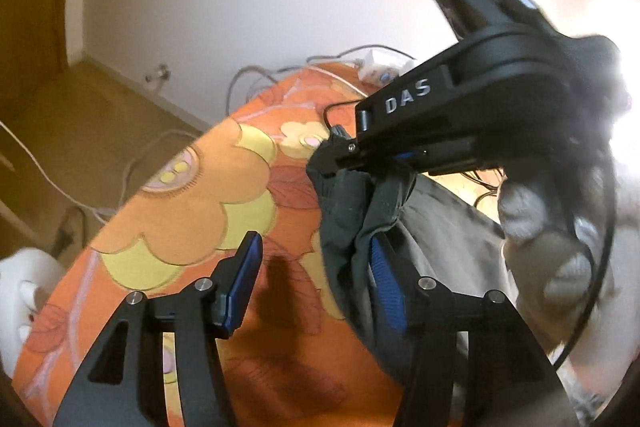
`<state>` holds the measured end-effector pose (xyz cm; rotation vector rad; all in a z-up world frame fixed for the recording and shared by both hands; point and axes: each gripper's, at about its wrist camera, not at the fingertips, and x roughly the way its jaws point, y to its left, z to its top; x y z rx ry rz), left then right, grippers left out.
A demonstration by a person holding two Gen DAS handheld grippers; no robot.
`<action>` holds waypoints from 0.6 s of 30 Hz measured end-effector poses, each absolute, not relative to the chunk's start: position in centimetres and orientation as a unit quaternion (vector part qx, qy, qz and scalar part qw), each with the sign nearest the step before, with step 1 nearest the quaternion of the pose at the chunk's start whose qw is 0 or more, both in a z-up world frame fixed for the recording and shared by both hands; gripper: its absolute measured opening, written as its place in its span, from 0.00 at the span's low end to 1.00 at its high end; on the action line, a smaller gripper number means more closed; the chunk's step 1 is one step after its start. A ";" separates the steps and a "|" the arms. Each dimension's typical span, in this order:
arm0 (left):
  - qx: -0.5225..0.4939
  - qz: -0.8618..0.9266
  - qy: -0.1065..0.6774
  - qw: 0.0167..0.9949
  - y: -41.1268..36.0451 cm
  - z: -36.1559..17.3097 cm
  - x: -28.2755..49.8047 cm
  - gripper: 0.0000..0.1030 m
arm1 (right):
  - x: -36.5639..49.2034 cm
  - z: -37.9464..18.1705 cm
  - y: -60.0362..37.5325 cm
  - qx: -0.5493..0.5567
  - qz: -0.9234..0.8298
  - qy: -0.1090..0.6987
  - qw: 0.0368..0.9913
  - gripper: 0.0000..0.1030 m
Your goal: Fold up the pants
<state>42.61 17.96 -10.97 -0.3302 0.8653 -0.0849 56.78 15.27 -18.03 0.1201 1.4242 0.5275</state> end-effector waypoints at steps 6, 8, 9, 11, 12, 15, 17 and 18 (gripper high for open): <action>-0.151 -0.083 0.405 0.898 15.7 -10.8 43.0 0.52 | 56.4 -17.5 13.7 0.089 0.251 0.637 0.723 0.13; -0.147 -0.078 0.404 0.900 15.2 -10.7 43.2 0.51 | 56.2 -17.2 13.0 0.100 0.253 0.634 0.723 0.13; -0.145 -0.079 0.402 0.901 15.0 -10.6 43.3 0.46 | 56.2 -17.0 12.5 0.106 0.253 0.634 0.723 0.12; -0.138 -0.079 0.395 0.905 14.7 -10.3 43.5 0.36 | 56.1 -16.9 12.0 0.115 0.251 0.633 0.723 0.12; -0.136 -0.081 0.390 0.907 14.6 -10.2 43.6 0.25 | 56.1 -16.8 11.8 0.117 0.252 0.632 0.724 0.12; -0.125 -0.089 0.384 0.911 14.1 -10.0 43.6 0.14 | 55.9 -16.4 11.3 0.111 0.256 0.629 0.725 0.12; -0.115 -0.092 0.376 0.915 13.8 -9.5 43.2 0.12 | 56.0 -16.1 11.0 0.103 0.258 0.629 0.726 0.13; -0.108 -0.093 0.370 0.918 13.6 -9.4 43.0 0.12 | 56.1 -16.0 10.8 0.106 0.256 0.631 0.724 0.18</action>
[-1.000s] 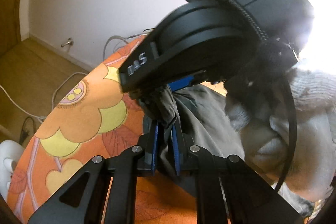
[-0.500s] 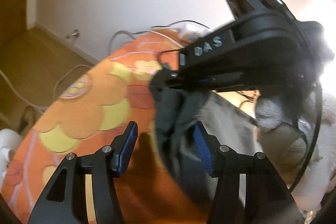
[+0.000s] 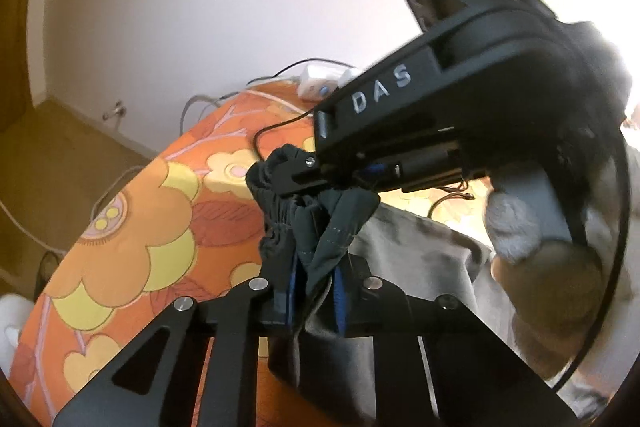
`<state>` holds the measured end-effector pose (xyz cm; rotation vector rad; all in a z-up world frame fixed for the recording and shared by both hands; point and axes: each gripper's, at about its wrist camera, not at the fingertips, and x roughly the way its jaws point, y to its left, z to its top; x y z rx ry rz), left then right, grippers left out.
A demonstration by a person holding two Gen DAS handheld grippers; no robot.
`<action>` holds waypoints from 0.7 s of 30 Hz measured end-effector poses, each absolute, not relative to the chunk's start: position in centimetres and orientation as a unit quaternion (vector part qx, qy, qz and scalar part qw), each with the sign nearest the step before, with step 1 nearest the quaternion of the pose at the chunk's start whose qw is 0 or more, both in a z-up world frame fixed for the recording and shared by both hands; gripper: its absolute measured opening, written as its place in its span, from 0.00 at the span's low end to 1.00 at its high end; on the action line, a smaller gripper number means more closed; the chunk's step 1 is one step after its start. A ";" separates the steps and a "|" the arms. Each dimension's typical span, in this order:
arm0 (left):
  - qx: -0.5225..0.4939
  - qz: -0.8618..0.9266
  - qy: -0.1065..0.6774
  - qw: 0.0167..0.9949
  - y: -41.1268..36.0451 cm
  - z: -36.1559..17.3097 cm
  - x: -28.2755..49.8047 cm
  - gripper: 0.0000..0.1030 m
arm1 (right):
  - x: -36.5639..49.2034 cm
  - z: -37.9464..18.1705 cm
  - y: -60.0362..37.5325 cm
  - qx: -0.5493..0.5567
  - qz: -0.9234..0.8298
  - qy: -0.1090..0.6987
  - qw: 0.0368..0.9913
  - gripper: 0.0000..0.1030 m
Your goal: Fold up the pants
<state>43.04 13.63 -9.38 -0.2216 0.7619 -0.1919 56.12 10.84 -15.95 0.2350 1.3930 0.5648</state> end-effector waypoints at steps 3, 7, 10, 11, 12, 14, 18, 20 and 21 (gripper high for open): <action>-0.083 -0.092 0.363 0.924 12.7 -8.9 42.5 0.12 | 56.5 -15.7 10.4 0.091 0.240 0.639 0.726 0.48; -0.032 -0.105 0.348 0.931 10.5 -8.2 41.5 0.12 | 56.7 -15.5 10.5 0.090 0.258 0.653 0.707 0.49; -0.020 -0.116 0.345 0.931 9.4 -8.1 40.8 0.12 | 56.5 -15.6 11.3 0.076 0.265 0.660 0.699 0.49; -0.021 -0.119 0.344 0.931 9.2 -8.0 40.7 0.12 | 56.2 -15.7 11.5 0.065 0.264 0.662 0.699 0.49; -0.022 -0.118 0.346 0.931 9.2 -8.0 40.5 0.12 | 56.0 -15.7 11.6 0.061 0.262 0.662 0.699 0.44; -0.030 -0.125 0.349 0.928 9.0 -7.9 40.1 0.12 | 55.5 -15.8 11.3 0.051 0.255 0.663 0.702 0.25; -0.022 -0.132 0.349 0.928 8.1 -7.0 39.0 0.12 | 54.4 -14.4 8.9 0.069 0.237 0.647 0.721 0.17; -0.008 -0.133 0.354 0.926 7.5 -6.2 38.1 0.12 | 53.6 -13.0 7.2 0.089 0.231 0.634 0.732 0.15; -0.008 -0.138 0.354 0.925 7.3 -5.9 37.8 0.12 | 53.2 -12.5 6.5 0.097 0.227 0.629 0.737 0.15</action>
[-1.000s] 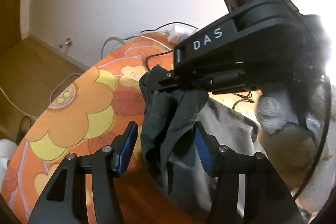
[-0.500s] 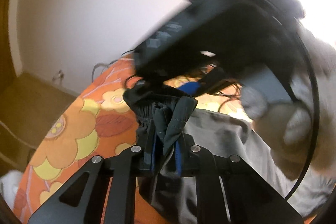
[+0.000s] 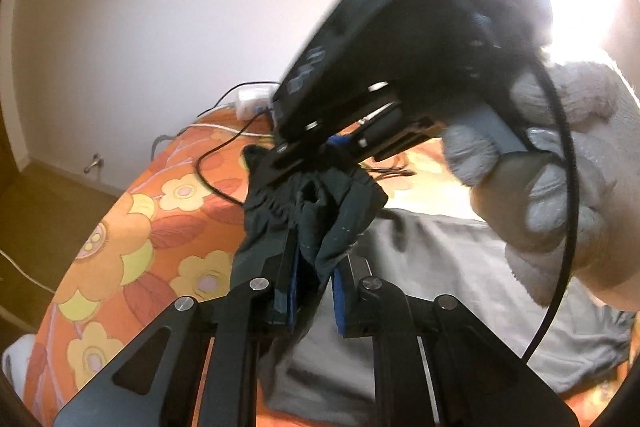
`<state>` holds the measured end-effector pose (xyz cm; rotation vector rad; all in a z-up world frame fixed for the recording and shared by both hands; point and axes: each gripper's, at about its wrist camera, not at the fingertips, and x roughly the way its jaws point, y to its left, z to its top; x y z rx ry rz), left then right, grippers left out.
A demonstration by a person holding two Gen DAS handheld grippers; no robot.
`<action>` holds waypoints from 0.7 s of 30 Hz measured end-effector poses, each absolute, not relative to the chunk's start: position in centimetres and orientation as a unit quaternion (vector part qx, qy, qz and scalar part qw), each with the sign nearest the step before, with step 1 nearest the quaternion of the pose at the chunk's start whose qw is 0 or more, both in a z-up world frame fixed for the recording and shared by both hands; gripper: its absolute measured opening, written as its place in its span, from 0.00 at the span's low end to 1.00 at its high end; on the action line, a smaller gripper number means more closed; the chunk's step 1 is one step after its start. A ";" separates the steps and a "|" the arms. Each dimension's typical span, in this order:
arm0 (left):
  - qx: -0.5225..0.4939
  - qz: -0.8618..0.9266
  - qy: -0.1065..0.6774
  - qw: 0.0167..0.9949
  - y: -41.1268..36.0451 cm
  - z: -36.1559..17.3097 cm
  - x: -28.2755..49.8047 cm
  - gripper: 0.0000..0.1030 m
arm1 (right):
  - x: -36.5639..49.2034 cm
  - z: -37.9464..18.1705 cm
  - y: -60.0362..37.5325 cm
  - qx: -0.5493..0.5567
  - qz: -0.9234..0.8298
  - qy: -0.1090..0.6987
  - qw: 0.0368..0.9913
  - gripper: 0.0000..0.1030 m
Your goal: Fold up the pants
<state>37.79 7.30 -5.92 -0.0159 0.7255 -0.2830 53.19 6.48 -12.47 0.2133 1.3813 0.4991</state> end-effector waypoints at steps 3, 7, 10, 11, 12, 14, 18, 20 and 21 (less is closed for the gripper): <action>-0.010 -0.159 0.354 0.921 5.9 -4.6 36.2 0.12 | 51.2 -10.4 3.7 0.116 0.213 0.609 0.755 0.14; -0.016 -0.194 0.372 0.908 3.3 -3.0 34.2 0.13 | 48.0 -7.9 -0.6 0.138 0.188 0.587 0.775 0.14; -0.006 -0.210 0.379 0.901 1.0 -1.8 32.1 0.26 | 45.3 -6.1 -4.4 0.155 0.166 0.571 0.789 0.14; -0.004 -0.214 0.378 0.901 0.6 -1.4 31.3 0.27 | 44.3 -5.6 -5.7 0.159 0.160 0.566 0.793 0.14; -0.001 -0.219 0.378 0.900 0.0 -1.0 30.4 0.27 | 43.2 -5.2 -7.2 0.165 0.152 0.563 0.795 0.14; -0.002 -0.228 0.378 0.897 -0.7 -0.3 28.8 0.28 | 41.3 -4.6 -10.0 0.180 0.136 0.559 0.798 0.14; -0.007 -0.229 0.382 0.895 -0.5 0.0 27.2 0.29 | 37.2 -4.0 -16.0 0.207 0.111 0.550 0.802 0.14; -0.004 -0.222 0.389 0.894 -0.5 -0.4 27.3 0.29 | 35.4 -4.3 -18.4 0.216 0.100 0.549 0.801 0.14; -0.002 -0.220 0.392 0.893 -0.8 -0.6 27.2 0.29 | 34.3 -4.5 -19.8 0.220 0.091 0.549 0.801 0.14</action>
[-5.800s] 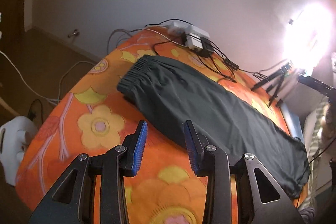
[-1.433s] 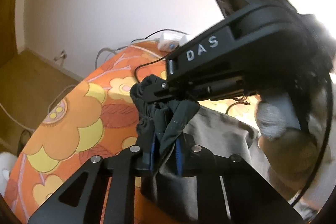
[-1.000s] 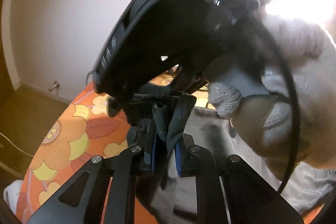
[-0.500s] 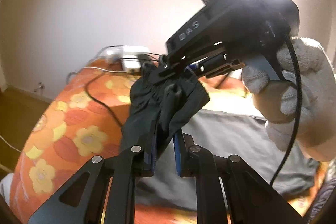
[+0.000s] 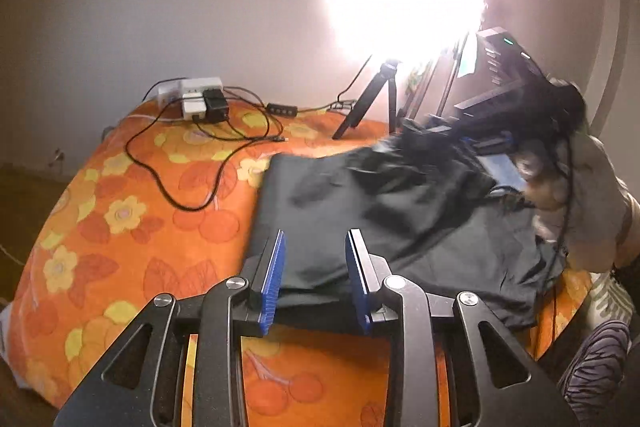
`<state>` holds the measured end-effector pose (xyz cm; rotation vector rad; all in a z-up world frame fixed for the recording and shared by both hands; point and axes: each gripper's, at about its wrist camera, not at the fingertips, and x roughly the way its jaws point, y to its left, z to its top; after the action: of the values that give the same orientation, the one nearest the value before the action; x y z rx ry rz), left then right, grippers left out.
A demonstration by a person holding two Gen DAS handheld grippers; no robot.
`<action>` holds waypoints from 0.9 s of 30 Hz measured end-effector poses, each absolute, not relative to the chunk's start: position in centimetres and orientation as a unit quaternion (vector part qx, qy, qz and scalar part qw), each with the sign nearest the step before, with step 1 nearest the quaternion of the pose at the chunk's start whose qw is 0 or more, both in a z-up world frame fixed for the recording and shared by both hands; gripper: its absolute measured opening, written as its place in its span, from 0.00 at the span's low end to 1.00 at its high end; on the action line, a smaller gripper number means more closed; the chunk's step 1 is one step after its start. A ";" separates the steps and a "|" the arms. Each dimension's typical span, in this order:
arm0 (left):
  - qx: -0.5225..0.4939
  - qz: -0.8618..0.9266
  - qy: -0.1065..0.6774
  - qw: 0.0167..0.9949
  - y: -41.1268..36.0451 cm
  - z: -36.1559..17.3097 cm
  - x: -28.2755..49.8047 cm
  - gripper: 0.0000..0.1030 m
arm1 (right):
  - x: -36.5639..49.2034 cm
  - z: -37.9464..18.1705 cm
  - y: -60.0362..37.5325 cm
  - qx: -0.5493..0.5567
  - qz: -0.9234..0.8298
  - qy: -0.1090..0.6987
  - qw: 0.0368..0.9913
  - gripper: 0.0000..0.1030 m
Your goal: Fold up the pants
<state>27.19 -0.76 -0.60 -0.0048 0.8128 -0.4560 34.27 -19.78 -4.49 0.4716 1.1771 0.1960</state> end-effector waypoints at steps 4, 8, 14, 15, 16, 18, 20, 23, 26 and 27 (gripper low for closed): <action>0.013 -0.230 0.415 0.880 -2.8 -1.7 26.9 0.29 | 30.8 -5.5 -23.7 0.237 0.076 0.545 0.801 0.14; 0.030 -0.234 0.438 0.867 -5.2 -3.2 26.7 0.29 | 28.1 -7.0 -25.9 0.257 0.066 0.540 0.799 0.14; 0.030 -0.229 0.468 0.853 -6.6 -6.2 27.4 0.29 | 26.4 -9.1 -27.1 0.243 0.058 0.536 0.806 0.14; 0.030 -0.230 0.472 0.851 -6.9 -6.6 27.4 0.29 | 26.2 -9.3 -27.3 0.239 0.056 0.533 0.810 0.14; 0.032 -0.230 0.474 0.849 -7.1 -6.9 27.4 0.29 | 26.1 -9.6 -27.6 0.236 0.054 0.530 0.813 0.14; 0.039 -0.231 0.478 0.846 -7.5 -7.4 27.3 0.29 | 25.9 -10.0 -28.1 0.225 0.046 0.528 0.818 0.14; 0.041 -0.230 0.482 0.844 -7.6 -7.7 27.3 0.29 | 25.7 -10.3 -28.5 0.216 0.042 0.529 0.820 0.14; 0.039 -0.227 0.489 0.842 -7.6 -8.3 27.5 0.29 | 25.3 -10.3 -29.0 0.201 0.039 0.527 0.825 0.14; 0.042 -0.228 0.489 0.841 -7.8 -8.6 27.5 0.29 | 24.9 -10.0 -29.7 0.199 0.035 0.525 0.827 0.14; 0.043 -0.229 0.489 0.841 -7.9 -8.7 27.4 0.29 | 24.6 -9.8 -30.0 0.199 0.035 0.524 0.828 0.14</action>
<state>27.40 -7.93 -8.69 0.0910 1.0330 -0.4834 24.63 -30.01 -9.81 0.4231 1.1119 0.0735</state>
